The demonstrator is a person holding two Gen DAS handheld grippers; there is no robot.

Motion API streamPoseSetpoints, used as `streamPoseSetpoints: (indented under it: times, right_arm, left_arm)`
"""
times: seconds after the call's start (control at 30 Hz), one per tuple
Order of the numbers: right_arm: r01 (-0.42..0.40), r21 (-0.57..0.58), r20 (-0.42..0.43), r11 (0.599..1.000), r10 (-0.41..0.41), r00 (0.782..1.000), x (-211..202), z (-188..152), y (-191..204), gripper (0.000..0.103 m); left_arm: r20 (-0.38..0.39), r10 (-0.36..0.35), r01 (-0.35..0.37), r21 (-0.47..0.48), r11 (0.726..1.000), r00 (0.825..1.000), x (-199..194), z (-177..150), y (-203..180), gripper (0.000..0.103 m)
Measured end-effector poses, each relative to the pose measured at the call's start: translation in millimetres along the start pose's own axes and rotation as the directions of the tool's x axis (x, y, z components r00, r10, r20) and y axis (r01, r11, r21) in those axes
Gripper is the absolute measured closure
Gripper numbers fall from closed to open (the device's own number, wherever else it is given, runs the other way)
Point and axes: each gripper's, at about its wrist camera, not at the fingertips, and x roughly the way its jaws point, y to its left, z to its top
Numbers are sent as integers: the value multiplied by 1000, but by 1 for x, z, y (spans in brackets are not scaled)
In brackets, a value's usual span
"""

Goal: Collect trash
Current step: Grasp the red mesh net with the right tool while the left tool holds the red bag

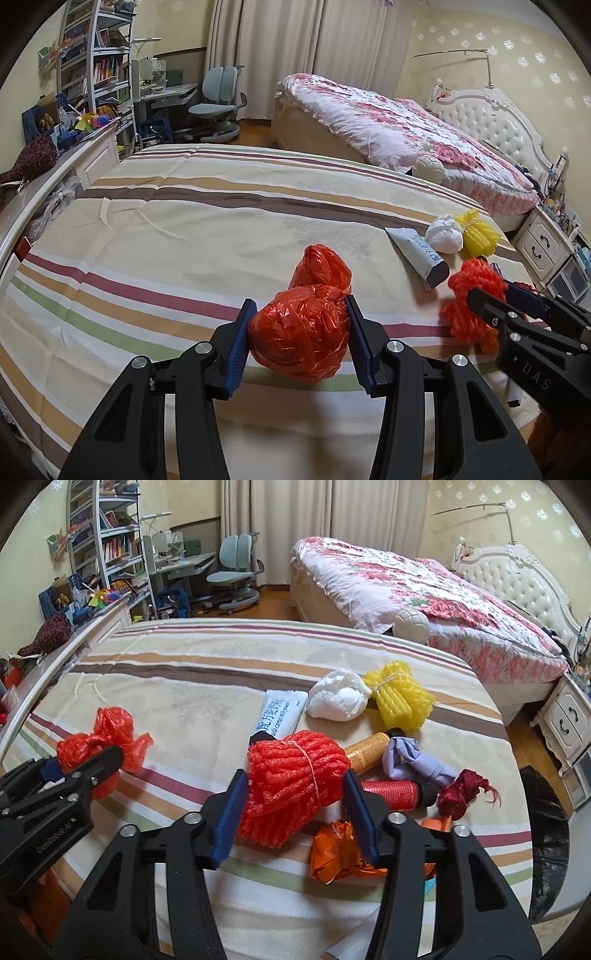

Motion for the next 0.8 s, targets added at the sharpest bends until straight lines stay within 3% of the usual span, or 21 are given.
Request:
streamPoseSetpoints:
  times: [0.13,0.2,0.27,0.37,0.73,0.8]
  right_arm:
    - [-1,4,-13,1000,1,1000,3,-1,-2,75]
    - [-5,22,-6,1000,5,1000,1,-2,-5,69]
    - [1,37,4,999,-1,1000,0,-1,-7,50]
    - [0,50,11,999,-1,1000,0,1,-8,38]
    - [57,48,-22,997,-56,998,24,4,-8,36]
    - [53,41,-38,998,-52,998,29,3,-7,46]
  left_arm:
    - [-4,-4,4,4,1000,1000,-1,-1,-4,55]
    - [-2,-3,3,7,1000,1000,-2,-2,-5,55]
    - [0,-1,1,8,1000,1000,-3,-2,-5,55]
    - [1,2,-2,2,1000,1000,-3,-1,-2,55]
    - [-11,-3,3,-8,1000,1000,4,1,2,55]
    - [-17,-8,8,-9,1000,1000,6,1,2,55]
